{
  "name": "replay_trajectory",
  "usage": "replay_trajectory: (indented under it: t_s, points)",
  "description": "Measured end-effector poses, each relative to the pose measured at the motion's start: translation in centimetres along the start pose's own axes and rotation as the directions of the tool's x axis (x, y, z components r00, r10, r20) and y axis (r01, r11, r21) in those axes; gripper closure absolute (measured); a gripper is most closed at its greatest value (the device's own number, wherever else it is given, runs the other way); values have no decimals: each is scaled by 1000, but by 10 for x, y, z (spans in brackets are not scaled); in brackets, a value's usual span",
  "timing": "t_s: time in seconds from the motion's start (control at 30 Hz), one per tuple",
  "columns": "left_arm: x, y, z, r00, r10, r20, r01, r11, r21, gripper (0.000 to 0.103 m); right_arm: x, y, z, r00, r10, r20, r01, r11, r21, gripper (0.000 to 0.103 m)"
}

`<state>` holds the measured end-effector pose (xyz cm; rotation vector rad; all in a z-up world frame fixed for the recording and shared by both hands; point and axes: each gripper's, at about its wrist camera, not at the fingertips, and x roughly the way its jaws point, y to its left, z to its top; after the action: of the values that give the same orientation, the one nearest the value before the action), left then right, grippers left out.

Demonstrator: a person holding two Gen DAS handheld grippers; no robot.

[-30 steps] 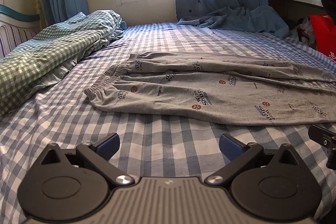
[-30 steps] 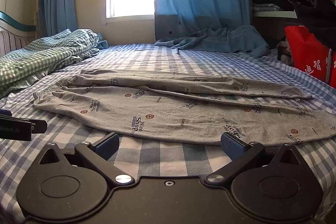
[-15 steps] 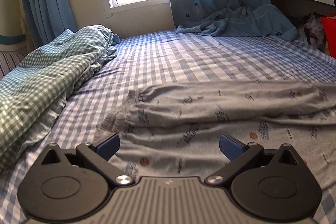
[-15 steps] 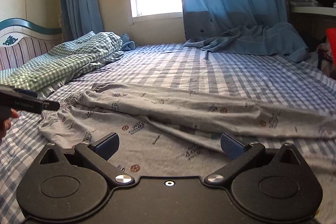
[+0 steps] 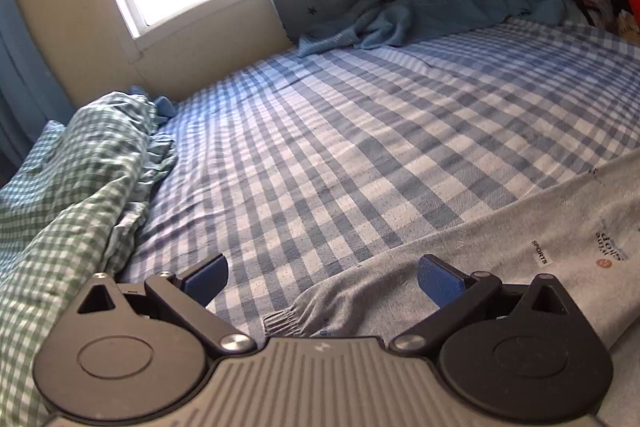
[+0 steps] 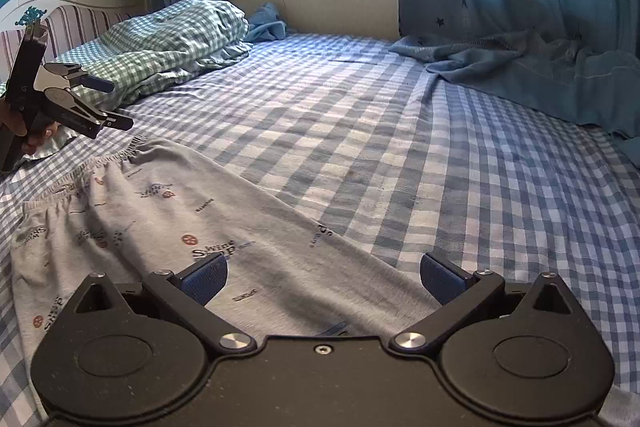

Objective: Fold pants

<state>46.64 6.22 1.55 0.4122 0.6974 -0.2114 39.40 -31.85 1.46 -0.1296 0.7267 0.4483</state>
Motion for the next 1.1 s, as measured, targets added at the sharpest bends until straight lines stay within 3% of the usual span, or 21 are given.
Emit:
replay_trajectory:
  t_s: [0.13, 0.27, 0.4, 0.53, 0.63, 0.67, 0.73, 0.8, 0.87, 0.9, 0.97, 1.07, 1.1]
  points:
    - [38, 3, -6, 998, -41, -47, 43, 998, 39, 0, 43, -19, 10, 997, 26, -69, -27, 1000, -6, 1]
    - [65, 4, -9, 993, -76, -92, 86, 991, 107, 1, 80, -21, 9, 988, 77, -131, -80, 996, -23, 19]
    - [75, 10, -9, 983, -147, -112, 160, 981, 113, 10, 100, -18, 7, 981, 100, -163, -111, 992, -59, 43]
    - [78, 15, -11, 967, -222, -127, 237, 964, 118, 16, 107, -14, 7, 978, 119, -173, -136, 987, -89, 51]
    - [82, 13, -15, 954, -246, -173, 272, 951, 148, 28, 108, -14, 7, 976, 122, -178, -142, 984, -109, 54]
    - [86, 13, -17, 950, -241, -200, 273, 950, 152, 40, 108, -14, 7, 976, 121, -180, -142, 984, -112, 55]
    - [89, 15, -15, 942, -253, -220, 280, 955, 99, 43, 109, -15, 6, 976, 121, -181, -142, 984, -109, 55]
    - [91, 18, -13, 933, -273, -235, 292, 955, 51, 65, 110, -14, 5, 977, 118, -175, -139, 984, -112, 54]
    - [89, 14, -12, 931, -272, -242, 293, 955, 53, 78, 111, -14, 4, 979, 116, -169, -135, 985, -104, 56]
    - [87, 11, -12, 933, -264, -242, 288, 955, 69, 87, 111, -14, 4, 979, 114, -167, -131, 987, -97, 63]
    - [85, 3, -11, 940, -234, -247, 262, 961, 89, 96, 110, -15, 4, 980, 111, -163, -127, 988, -90, 75]
    - [82, -4, -8, 954, -181, -240, 203, 977, 70, 100, 108, -14, 5, 984, 79, -158, -95, 991, -96, 102]
    - [80, -5, -8, 957, -165, -237, 183, 982, 56, 101, 107, -13, 6, 985, 70, -156, -87, 991, -105, 103]
